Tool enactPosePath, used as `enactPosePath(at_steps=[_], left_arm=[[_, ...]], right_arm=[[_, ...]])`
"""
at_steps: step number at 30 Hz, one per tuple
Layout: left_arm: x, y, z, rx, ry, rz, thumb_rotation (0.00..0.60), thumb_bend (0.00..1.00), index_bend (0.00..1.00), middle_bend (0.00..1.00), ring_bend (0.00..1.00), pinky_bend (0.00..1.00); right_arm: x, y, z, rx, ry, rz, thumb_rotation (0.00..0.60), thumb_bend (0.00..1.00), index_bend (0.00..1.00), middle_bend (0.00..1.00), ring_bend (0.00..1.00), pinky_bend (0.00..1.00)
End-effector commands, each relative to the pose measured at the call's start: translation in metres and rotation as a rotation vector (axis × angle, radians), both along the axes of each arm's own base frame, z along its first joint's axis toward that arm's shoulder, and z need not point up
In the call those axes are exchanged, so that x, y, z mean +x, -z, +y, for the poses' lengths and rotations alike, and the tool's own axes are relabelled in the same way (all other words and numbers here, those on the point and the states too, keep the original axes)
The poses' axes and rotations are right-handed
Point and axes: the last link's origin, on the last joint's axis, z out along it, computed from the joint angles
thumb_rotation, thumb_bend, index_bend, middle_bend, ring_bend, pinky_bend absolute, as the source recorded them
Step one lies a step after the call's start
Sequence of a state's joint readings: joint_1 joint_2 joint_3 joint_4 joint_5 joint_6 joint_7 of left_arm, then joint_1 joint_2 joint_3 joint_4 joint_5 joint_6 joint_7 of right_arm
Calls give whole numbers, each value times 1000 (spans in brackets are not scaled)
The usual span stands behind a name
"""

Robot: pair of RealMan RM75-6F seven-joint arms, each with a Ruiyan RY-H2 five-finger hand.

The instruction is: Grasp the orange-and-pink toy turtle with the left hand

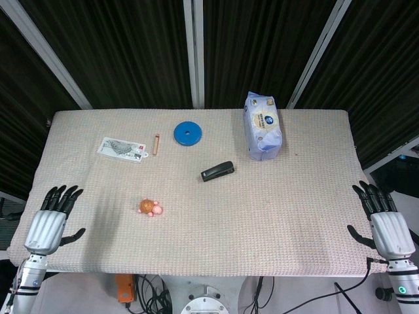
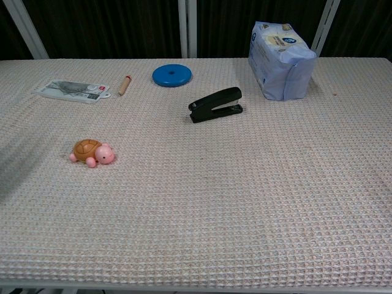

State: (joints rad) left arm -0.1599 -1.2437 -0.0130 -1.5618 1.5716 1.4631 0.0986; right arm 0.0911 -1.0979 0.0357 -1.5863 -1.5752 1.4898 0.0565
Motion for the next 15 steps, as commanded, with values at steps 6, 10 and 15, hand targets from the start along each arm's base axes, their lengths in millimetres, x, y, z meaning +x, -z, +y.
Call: enactPosePath(at_steps=[6, 10, 15], left_arm=[[2, 1, 0, -4, 6, 0, 600, 184, 110, 72, 0, 9], [9, 3, 4, -13, 32, -1, 600, 189, 121, 80, 0, 11], [27, 11, 16, -52, 99, -16, 600, 206, 148, 110, 0, 18]], right_arm=[[0, -1, 0, -2, -1, 2, 600, 160, 0, 0, 0, 0], [0, -2, 0, -8, -3, 1, 600, 160, 0, 0, 0, 0], [1, -3, 1, -9, -5, 2, 600, 160, 0, 0, 0, 0]])
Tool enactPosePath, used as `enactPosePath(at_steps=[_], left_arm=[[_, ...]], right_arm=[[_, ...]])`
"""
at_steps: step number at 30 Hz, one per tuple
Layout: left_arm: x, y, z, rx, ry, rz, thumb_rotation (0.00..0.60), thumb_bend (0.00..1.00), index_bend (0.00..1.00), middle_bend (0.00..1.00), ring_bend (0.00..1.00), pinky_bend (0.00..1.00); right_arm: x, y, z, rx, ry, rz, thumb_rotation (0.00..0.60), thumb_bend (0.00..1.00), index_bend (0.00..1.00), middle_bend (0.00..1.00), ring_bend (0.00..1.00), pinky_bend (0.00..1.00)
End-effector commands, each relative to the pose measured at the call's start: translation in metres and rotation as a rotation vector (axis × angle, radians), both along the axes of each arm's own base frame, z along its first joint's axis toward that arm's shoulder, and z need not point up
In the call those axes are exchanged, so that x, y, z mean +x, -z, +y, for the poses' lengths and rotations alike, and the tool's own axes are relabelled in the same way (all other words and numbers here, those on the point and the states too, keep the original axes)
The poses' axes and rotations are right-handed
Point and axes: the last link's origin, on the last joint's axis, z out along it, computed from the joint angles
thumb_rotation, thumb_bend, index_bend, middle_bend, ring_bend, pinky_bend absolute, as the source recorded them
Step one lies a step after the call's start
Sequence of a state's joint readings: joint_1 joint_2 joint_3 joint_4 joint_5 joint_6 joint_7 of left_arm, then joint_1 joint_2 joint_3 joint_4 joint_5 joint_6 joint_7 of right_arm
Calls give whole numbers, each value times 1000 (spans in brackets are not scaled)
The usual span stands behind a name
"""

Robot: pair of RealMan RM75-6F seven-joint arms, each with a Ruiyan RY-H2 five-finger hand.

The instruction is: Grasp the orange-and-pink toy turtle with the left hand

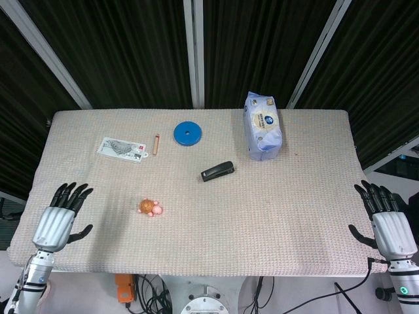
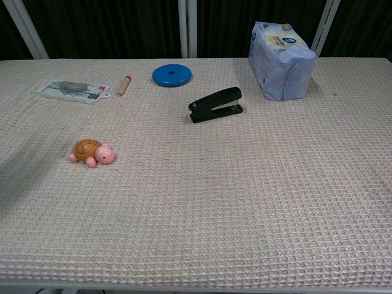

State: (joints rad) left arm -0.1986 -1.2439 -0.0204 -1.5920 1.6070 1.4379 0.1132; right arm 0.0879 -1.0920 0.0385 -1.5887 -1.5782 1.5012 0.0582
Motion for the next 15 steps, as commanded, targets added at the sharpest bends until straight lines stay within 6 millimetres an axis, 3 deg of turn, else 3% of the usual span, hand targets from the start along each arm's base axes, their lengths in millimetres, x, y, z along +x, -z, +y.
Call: enactPosePath(at_steps=[1, 9, 15], left_arm=[[12, 8, 8, -33, 39, -3, 600, 208, 158, 125, 0, 19], [41, 52, 35, -178, 89, 32, 600, 238, 194, 161, 0, 21], [50, 89, 48, -259, 65, 38, 600, 283, 195, 171, 0, 21]], right_arm=[[0, 1, 0, 4, 2, 1, 600, 160, 0, 0, 0, 0], [-1, 0, -1, 2, 9, -2, 600, 160, 0, 0, 0, 0], [-4, -2, -1, 5, 16, 1, 600, 160, 0, 0, 0, 0]])
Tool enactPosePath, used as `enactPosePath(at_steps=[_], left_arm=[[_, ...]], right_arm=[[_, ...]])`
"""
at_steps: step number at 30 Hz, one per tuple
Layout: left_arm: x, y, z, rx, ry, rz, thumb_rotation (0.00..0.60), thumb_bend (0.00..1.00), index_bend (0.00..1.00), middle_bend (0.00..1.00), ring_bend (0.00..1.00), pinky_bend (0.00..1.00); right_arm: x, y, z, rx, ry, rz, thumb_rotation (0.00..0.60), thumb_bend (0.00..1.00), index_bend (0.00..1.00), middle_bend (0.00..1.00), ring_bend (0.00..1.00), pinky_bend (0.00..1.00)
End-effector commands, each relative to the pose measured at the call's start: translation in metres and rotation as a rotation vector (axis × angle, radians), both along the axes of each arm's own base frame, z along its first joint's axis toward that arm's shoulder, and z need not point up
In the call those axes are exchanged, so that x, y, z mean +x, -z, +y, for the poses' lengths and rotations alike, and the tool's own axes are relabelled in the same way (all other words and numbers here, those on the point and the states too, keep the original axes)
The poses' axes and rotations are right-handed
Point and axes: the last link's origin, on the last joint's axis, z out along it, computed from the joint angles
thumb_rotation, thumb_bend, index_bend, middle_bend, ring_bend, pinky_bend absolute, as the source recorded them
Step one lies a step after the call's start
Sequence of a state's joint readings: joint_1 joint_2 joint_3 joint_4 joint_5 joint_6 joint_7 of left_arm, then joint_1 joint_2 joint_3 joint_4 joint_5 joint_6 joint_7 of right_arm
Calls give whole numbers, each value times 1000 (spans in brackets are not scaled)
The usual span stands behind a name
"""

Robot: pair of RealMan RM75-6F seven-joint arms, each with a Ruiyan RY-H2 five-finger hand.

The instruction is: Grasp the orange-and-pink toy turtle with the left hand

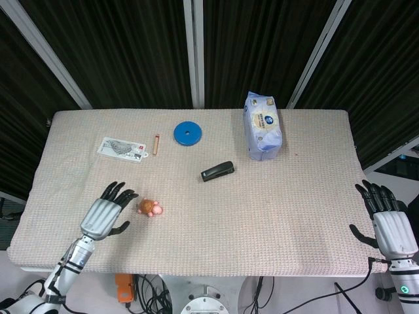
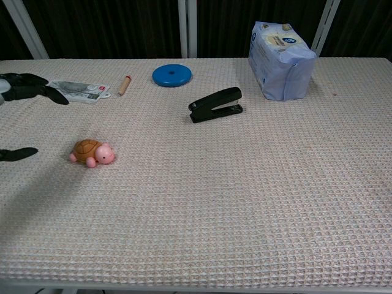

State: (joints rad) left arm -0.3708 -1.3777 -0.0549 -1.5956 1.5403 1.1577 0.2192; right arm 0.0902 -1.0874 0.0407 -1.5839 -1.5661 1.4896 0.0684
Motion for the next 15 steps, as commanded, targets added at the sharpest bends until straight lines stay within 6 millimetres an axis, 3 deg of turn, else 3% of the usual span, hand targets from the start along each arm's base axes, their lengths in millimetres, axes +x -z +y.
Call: enactPosePath(at_steps=[1, 6, 15], left_arm=[[6, 21, 9, -39, -15, 5, 600, 283, 195, 172, 0, 21], [6, 40, 11, -74, -41, 9, 600, 283, 204, 192, 0, 27], [8, 49, 20, -63, -37, 6, 600, 308, 281, 275, 0, 45]], right_arm=[[-1, 0, 0, 3, 4, 2, 600, 161, 0, 0, 0, 0], [-4, -1, 0, 4, 10, -4, 600, 160, 0, 0, 0, 0], [-7, -2, -1, 0, 17, -7, 600, 161, 0, 0, 0, 0]])
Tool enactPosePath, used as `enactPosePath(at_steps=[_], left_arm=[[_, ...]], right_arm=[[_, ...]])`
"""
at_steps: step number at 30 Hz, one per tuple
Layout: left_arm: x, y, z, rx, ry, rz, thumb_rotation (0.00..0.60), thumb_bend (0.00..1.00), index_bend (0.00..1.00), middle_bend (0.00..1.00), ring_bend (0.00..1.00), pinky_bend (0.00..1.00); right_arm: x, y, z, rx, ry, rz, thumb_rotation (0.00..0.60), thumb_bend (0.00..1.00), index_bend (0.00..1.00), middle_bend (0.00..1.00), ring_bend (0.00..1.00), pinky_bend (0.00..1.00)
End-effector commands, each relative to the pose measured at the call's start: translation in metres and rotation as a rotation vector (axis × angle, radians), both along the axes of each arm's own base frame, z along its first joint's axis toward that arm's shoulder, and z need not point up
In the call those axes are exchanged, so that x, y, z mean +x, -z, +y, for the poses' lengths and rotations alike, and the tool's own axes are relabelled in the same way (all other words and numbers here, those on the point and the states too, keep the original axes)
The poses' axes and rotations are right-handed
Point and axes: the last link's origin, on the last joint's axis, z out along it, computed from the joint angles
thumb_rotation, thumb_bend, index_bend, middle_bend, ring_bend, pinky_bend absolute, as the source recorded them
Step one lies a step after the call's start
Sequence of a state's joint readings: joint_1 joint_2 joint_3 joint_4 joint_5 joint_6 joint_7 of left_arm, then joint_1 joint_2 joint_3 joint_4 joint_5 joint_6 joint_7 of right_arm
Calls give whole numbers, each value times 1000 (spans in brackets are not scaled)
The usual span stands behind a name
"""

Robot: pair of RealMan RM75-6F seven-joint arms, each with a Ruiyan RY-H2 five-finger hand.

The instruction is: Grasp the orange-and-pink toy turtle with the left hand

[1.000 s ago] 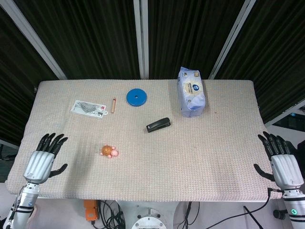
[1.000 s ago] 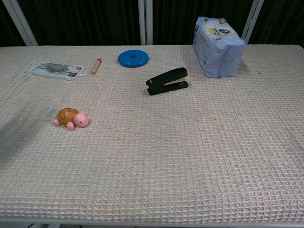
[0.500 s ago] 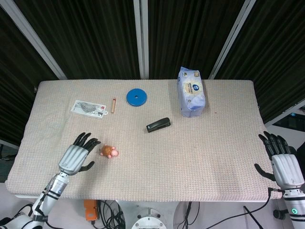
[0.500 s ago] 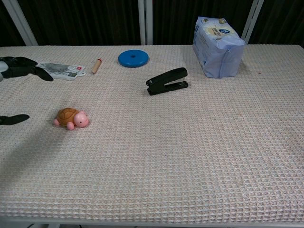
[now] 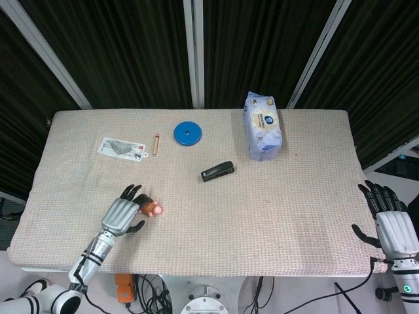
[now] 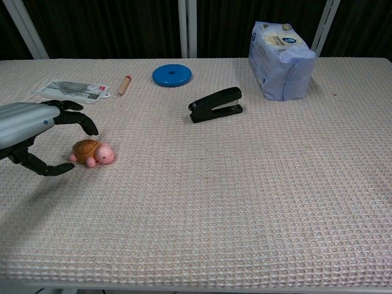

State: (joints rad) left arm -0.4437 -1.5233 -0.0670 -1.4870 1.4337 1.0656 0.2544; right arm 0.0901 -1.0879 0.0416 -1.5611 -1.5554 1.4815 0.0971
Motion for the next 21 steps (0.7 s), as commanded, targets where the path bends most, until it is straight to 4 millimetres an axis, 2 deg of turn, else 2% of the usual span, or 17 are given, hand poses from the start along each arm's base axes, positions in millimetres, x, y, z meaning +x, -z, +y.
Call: enactPosePath(at_steps=[1, 12, 17, 21], left_arm=[[1, 2, 3, 11, 3, -2, 600, 309, 288, 284, 0, 46], [-7, 13, 13, 19, -9, 28, 600, 307, 311, 302, 3, 54], [-8, 16, 17, 28, -5, 42, 600, 321, 397, 425, 117, 76], [-10, 21, 19, 33, -8, 43, 600, 339, 527, 551, 237, 109]], right_arm=[[-1, 0, 0, -2, 3, 0, 600, 160, 0, 0, 0, 0], [0, 0, 0, -2, 2, 1, 600, 160, 0, 0, 0, 0], [-1, 1, 0, 3, 5, 0, 600, 160, 0, 0, 0, 0], [-2, 0, -1, 0, 7, 0, 600, 161, 0, 0, 0, 0]])
